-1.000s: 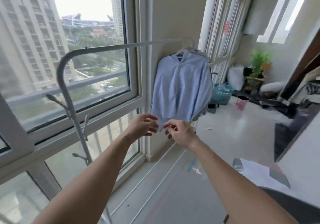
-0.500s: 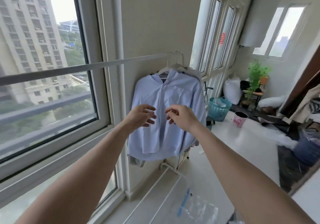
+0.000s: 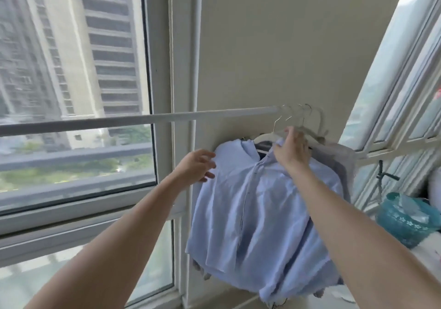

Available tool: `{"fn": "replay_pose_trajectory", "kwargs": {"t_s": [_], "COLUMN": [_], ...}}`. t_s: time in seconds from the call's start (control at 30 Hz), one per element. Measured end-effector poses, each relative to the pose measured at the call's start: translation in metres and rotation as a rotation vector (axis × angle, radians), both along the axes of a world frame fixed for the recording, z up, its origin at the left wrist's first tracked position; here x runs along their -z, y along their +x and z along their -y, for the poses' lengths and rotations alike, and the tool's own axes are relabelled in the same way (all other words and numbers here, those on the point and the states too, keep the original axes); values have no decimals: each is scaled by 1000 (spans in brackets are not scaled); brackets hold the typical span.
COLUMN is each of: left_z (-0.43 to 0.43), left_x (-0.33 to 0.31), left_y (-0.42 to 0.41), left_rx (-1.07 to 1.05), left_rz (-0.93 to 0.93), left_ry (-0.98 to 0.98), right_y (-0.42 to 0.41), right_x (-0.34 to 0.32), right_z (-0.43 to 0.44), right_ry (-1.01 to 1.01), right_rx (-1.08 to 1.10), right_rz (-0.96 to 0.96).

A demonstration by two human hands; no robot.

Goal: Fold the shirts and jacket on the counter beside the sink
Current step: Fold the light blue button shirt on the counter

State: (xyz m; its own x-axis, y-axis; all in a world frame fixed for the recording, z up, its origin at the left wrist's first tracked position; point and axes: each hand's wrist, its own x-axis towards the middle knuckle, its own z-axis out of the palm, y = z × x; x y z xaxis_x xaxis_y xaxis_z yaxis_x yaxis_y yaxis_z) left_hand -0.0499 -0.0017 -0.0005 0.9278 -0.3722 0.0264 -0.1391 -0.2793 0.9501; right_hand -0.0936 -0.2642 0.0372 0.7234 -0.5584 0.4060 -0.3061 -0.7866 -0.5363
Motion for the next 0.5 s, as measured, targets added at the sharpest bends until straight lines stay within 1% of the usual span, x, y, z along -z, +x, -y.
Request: {"fn": "replay_pose_trajectory", "kwargs": {"t_s": [0.07, 0.13, 0.27, 0.37, 0.5], "left_z": [10, 20, 32, 34, 17], "left_x": [-1, 5, 14, 11, 0], "left_y": [6, 10, 9, 5, -12], "left_rx": [-56, -89, -129, -165, -232], "left_rz": [-7, -19, -28, 2, 125], "left_ry": [8, 33, 63, 37, 64], "right_y": [22, 39, 53, 47, 28], "right_x": [7, 15, 17, 12, -6], "right_z": [14, 24, 29, 22, -10], "right_ry": [-14, -53, -79, -78, -70], "right_rx": [-28, -95, -189, -245, -384], "right_rz": [-81, -96, -19, 57, 108]}}
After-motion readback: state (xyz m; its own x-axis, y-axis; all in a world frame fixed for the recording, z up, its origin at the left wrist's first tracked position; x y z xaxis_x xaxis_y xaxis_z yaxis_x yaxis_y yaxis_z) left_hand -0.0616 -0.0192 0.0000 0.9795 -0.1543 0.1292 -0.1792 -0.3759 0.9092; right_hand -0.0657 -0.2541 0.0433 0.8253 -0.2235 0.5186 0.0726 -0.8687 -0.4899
